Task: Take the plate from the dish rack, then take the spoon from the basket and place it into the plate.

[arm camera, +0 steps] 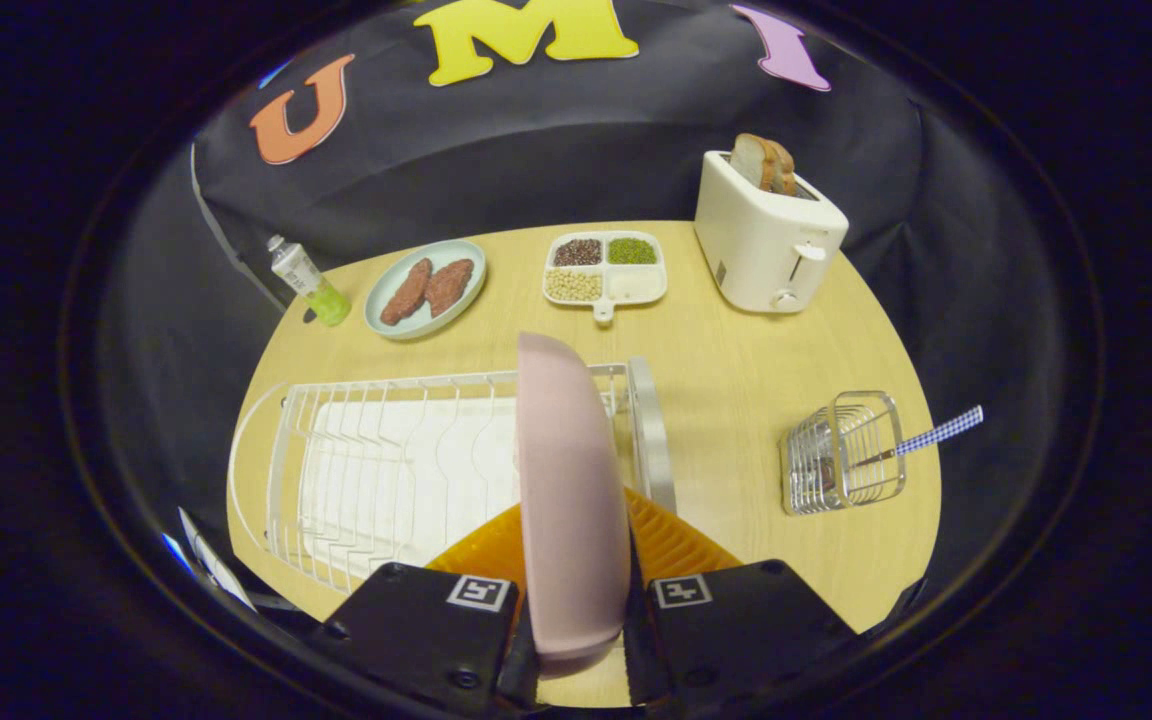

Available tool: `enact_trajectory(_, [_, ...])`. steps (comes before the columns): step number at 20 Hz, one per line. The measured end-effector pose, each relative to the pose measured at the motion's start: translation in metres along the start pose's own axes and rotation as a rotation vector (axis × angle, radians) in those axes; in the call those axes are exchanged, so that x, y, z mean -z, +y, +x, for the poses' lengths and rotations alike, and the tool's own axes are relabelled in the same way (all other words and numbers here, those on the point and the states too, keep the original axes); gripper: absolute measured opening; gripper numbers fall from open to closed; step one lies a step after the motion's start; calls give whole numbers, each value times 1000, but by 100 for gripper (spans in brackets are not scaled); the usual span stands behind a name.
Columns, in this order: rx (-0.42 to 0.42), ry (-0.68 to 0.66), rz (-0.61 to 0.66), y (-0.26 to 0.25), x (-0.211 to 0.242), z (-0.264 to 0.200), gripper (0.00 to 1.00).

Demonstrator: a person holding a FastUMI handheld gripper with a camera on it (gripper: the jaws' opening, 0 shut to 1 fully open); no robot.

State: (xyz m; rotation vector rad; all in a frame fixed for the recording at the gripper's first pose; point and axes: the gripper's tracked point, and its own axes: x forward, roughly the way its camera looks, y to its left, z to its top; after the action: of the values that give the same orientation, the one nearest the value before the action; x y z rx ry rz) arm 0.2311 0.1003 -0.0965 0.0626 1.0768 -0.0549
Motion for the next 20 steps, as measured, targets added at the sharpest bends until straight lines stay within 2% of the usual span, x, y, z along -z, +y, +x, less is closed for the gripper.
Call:
enact_trajectory(4, [87, -39, -16, -7, -6, -16, 35])
enact_trajectory(10, [201, -95, -62, -11, -11, -36, 34])
enact_trajectory(12, [218, -129, -75, -9, -15, -52, 34])
enact_trajectory(14, [189, -156, -88, -1, -10, -69, 34])
enact_trajectory(17, [90, -194, -65, 9, 12, -93, 33])
enact_trajectory(20, [-16, -217, -28, 10, 57, -106, 33])
